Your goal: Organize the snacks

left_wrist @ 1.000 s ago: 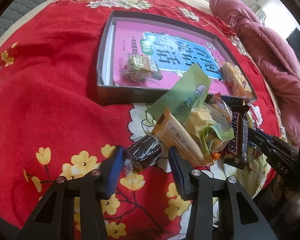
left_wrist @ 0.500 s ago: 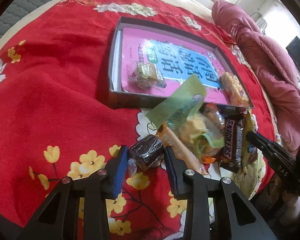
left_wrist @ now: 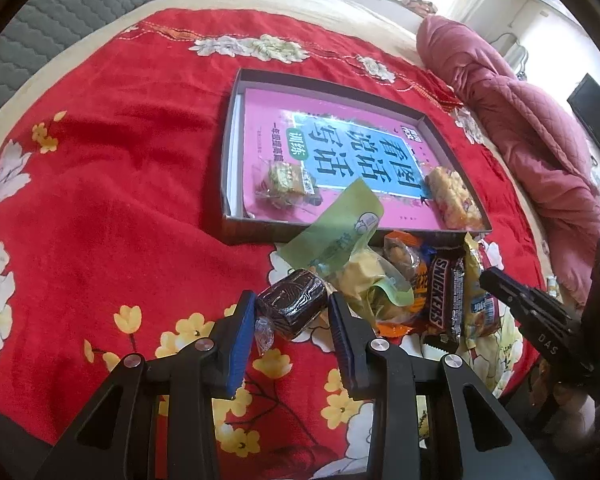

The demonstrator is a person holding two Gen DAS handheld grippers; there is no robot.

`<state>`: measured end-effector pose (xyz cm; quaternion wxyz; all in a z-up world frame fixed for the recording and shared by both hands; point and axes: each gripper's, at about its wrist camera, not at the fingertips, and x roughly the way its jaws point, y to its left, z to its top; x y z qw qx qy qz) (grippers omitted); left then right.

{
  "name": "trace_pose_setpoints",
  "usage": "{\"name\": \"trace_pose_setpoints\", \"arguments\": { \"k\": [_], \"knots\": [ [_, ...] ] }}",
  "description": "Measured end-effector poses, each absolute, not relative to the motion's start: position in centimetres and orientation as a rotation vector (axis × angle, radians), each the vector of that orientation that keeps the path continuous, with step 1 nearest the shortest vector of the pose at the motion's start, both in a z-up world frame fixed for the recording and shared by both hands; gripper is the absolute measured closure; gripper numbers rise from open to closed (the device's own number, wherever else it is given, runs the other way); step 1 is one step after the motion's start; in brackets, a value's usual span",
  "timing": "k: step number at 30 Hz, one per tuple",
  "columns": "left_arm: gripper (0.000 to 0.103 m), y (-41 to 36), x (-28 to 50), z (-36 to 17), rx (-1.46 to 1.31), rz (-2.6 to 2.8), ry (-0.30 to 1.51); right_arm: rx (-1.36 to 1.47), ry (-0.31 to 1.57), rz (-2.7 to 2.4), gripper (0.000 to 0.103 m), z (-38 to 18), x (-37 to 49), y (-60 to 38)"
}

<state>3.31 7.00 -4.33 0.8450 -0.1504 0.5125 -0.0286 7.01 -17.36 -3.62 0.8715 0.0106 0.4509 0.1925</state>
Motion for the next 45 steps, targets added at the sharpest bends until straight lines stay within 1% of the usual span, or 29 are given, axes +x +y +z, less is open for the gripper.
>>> {"name": "trace_pose_setpoints", "arguments": {
  "k": [4,9,11,14,17,19,21,26,27,28,30,31,34,40,45],
  "knots": [
    [0.065,6.8,3.3,-4.4,-0.317,-0.067,1.085,0.073,0.934,0.405,0.092,-3.2,6.9,-18.2],
    [0.065,6.8,3.4,-4.4,-0.324,-0.08,1.085,0.067,0.978,0.387,0.092,-3.9,6.9,-18.3],
    [0.065,6.8,3.4,-4.4,-0.329,-0.082,1.082,0.059,0.995,0.383,0.09,-4.2,6.9,-18.1],
    [0.065,6.8,3.4,-4.4,-0.331,-0.086,1.079,0.039,1.036,0.365,0.08,-5.0,7.0,-17.9],
    [0.065,6.8,3.3,-4.3,-0.331,-0.093,1.077,0.026,1.06,0.361,0.075,-5.5,7.0,-17.6],
    [0.065,6.7,3.3,-4.3,-0.331,-0.097,1.077,0.017,1.066,0.365,0.07,-5.8,7.0,-17.3],
    [0.065,6.6,3.3,-4.3,-0.331,-0.098,1.077,0.005,1.068,0.364,0.069,-6.0,6.9,-17.0],
    [0.065,6.5,3.4,-4.4,-0.333,-0.098,1.084,0.072,1.079,0.4,0.07,-6.4,7.7,-17.3],
    [0.065,6.5,3.4,-4.5,-0.334,-0.098,1.086,0.097,1.084,0.408,0.073,-6.5,7.9,-17.5],
    [0.065,6.5,3.3,-4.5,-0.334,-0.096,1.087,0.124,1.086,0.412,0.079,-6.6,8.0,-17.9],
    [0.065,6.5,3.4,-4.5,-0.336,-0.093,1.089,0.151,1.084,0.405,0.087,-6.4,8.0,-18.4],
    [0.065,6.6,3.4,-4.5,-0.337,-0.092,1.088,0.167,1.084,0.402,0.088,-6.4,8.0,-18.8],
    [0.065,6.6,3.3,-4.4,-0.335,-0.091,1.084,0.177,1.078,0.413,0.09,-6.1,8.0,-19.0],
    [0.065,6.3,3.2,-3.5,-0.321,-0.099,1.05,0.108,0.95,0.418,0.09,-3.6,7.2,-18.4],
    [0.065,6.0,3.2,-2.7,-0.312,-0.1,1.032,0.098,0.926,0.433,0.09,-3.1,7.3,-18.1]
  ]
}}
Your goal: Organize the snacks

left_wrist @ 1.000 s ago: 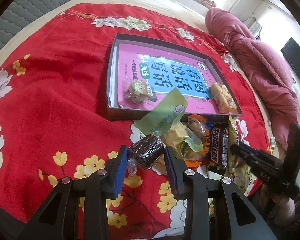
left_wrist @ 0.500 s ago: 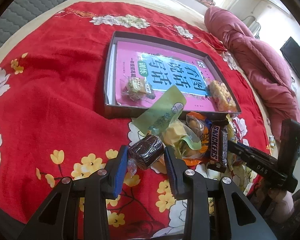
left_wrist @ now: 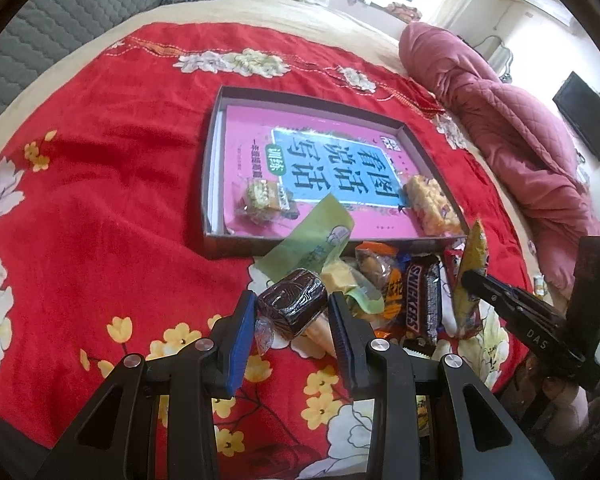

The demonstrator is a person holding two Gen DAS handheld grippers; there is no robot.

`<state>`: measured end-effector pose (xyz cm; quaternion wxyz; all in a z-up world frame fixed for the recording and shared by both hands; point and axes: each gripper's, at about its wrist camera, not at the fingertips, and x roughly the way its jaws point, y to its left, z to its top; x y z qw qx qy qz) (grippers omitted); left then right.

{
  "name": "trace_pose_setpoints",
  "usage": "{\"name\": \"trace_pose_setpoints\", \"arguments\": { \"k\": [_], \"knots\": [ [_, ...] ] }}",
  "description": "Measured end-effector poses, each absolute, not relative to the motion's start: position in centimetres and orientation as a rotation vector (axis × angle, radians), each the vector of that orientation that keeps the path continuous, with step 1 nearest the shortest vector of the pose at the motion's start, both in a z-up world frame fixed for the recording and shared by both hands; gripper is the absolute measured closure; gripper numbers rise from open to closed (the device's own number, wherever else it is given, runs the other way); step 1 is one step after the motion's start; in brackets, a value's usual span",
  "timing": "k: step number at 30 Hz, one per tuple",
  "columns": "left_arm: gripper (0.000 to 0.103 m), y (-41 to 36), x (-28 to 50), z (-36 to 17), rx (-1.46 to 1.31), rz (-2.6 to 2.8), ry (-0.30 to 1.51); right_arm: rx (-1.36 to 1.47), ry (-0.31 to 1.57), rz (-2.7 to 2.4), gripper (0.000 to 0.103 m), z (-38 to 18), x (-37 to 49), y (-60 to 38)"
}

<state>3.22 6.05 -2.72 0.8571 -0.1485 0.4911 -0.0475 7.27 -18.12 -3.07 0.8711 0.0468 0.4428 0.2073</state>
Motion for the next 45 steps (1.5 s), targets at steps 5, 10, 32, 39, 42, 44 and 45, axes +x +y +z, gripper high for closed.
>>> {"name": "trace_pose_setpoints", "arguments": {
  "k": [5,10,32,39,42,44,45],
  "knots": [
    [0.065,6.1,3.6,-2.2,-0.31,-0.089,1.021,0.09,0.885,0.448,0.09,-2.3,7.3,-17.9],
    [0.065,6.0,4.1,-1.9,-0.308,-0.08,1.015,0.074,0.841,0.46,0.09,-1.6,7.5,-17.5],
    [0.065,5.2,8.1,0.0,-0.3,-0.058,0.962,0.123,0.705,0.481,0.09,0.8,10.0,-17.8],
    [0.065,4.5,9.9,-0.4,-0.293,-0.051,0.967,0.135,0.697,0.484,0.09,0.7,10.7,-17.8],
    [0.065,4.2,10.7,-0.7,-0.291,-0.047,0.972,0.132,0.694,0.469,0.09,0.6,11.0,-17.8],
    [0.065,4.1,11.1,-0.8,-0.29,-0.045,0.974,0.132,0.692,0.463,0.09,0.6,11.2,-17.8],
    [0.065,4.0,11.3,-0.9,-0.29,-0.044,0.973,0.132,0.691,0.463,0.09,0.5,11.3,-17.8]
  ]
}}
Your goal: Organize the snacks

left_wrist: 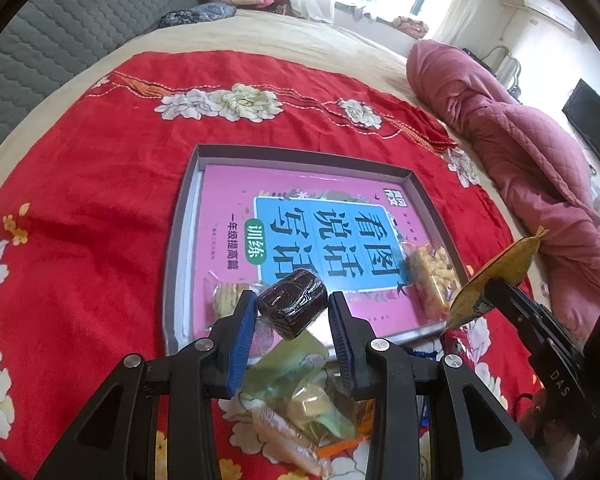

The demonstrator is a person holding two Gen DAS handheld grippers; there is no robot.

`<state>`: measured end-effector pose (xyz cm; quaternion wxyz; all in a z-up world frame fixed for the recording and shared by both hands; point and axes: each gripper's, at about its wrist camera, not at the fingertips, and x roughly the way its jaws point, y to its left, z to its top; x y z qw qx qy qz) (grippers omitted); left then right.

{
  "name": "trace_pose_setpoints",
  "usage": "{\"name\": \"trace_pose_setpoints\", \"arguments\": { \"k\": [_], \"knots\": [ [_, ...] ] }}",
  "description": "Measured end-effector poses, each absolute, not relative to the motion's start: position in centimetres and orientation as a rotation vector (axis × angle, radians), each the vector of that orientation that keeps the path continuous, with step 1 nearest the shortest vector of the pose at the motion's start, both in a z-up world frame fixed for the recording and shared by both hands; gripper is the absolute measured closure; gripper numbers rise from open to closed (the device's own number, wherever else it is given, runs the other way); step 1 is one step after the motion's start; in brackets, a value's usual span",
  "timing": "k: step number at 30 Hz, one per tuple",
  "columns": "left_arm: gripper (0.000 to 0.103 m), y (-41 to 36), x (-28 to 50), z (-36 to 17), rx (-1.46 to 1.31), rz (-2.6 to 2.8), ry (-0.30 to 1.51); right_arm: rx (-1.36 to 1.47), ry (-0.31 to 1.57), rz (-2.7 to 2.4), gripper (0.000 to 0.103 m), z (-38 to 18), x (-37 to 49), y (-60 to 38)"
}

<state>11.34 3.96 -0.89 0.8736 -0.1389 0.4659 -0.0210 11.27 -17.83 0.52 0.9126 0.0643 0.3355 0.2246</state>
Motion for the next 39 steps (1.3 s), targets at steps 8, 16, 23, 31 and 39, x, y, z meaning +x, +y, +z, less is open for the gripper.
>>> {"name": "trace_pose_setpoints", "arguments": {
  "k": [8,16,23,31,39],
  "knots": [
    [0.065,3.4,12.8,-1.8,-0.276,-0.037,0.992,0.126,0.711,0.478,0.09,-0.1,12.4,-17.3],
    [0.065,2.8,13.5,-2.8,-0.26,-0.042,1.011,0.089,0.761,0.49,0.09,-1.2,13.2,-16.3],
    [0.065,2.9,13.9,-3.6,-0.261,-0.037,1.026,0.058,0.803,0.496,0.09,-2.5,13.8,-15.6],
    [0.065,2.8,14.2,-4.3,-0.261,-0.037,1.043,0.031,0.833,0.507,0.09,-3.6,14.4,-14.7],
    [0.065,2.8,14.3,-4.7,-0.257,-0.03,1.054,0.032,0.851,0.516,0.09,-4.1,15.3,-14.3]
  ]
}}
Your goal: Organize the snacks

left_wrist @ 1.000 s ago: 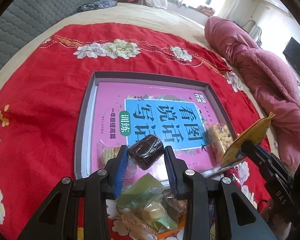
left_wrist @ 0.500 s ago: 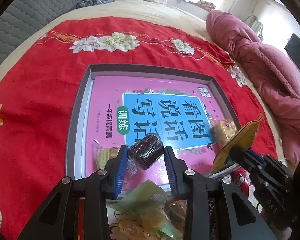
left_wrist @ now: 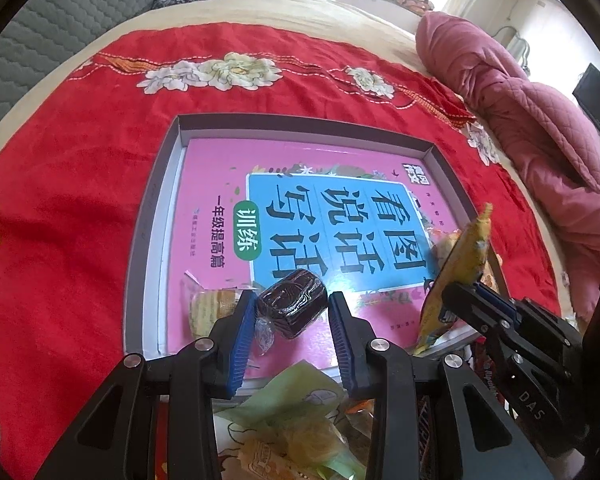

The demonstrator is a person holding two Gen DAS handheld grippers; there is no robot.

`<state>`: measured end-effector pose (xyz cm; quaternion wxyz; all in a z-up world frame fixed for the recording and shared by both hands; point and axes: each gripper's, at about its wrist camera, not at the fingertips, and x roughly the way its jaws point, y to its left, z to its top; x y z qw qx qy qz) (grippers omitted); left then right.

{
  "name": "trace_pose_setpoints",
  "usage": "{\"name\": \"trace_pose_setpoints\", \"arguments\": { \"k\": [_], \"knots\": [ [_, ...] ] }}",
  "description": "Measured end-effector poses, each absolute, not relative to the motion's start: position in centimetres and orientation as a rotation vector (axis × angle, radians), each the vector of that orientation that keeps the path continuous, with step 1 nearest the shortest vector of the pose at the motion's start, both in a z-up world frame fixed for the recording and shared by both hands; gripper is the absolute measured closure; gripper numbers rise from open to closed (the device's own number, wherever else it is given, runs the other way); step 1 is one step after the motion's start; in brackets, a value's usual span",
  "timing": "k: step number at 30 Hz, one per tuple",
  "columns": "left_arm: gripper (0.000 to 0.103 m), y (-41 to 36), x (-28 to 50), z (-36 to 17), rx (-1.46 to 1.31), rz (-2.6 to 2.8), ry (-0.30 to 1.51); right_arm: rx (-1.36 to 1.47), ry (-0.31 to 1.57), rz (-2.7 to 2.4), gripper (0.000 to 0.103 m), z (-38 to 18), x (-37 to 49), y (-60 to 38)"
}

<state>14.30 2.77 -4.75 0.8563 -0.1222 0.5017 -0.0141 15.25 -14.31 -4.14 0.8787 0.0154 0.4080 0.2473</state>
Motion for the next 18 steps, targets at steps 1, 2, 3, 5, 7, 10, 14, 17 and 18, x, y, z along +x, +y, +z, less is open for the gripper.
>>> {"name": "trace_pose_setpoints", "arguments": {
  "k": [1,2,3,5,7,10,14,17,18],
  "knots": [
    [0.065,2.8,14.3,-4.8,-0.256,-0.028,1.055,0.031,0.855,0.516,0.09,-4.2,15.4,-14.2],
    [0.065,2.8,14.3,-4.8,-0.257,-0.028,1.057,0.032,0.859,0.513,0.09,-4.4,15.5,-14.2],
    [0.065,2.8,14.4,-4.9,-0.256,-0.028,1.058,0.035,0.863,0.512,0.09,-4.5,15.6,-14.3],
    [0.065,2.7,14.4,-5.0,-0.254,-0.027,1.061,0.043,0.871,0.508,0.09,-4.7,15.7,-14.3],
    [0.065,2.7,14.5,-5.0,-0.253,-0.027,1.063,0.049,0.876,0.506,0.09,-4.8,15.9,-14.4],
    [0.065,2.6,14.4,-5.0,-0.246,-0.022,1.06,0.063,0.89,0.499,0.09,-5.0,16.1,-14.6],
    [0.065,2.5,14.5,-5.1,-0.241,-0.019,1.061,0.072,0.908,0.493,0.09,-5.4,16.4,-14.6],
    [0.065,2.4,14.7,-5.1,-0.239,-0.018,1.065,0.076,0.915,0.492,0.09,-5.5,16.5,-14.7],
    [0.065,2.4,14.7,-5.1,-0.239,-0.017,1.066,0.077,0.919,0.492,0.09,-5.5,16.5,-14.7]
  ]
}}
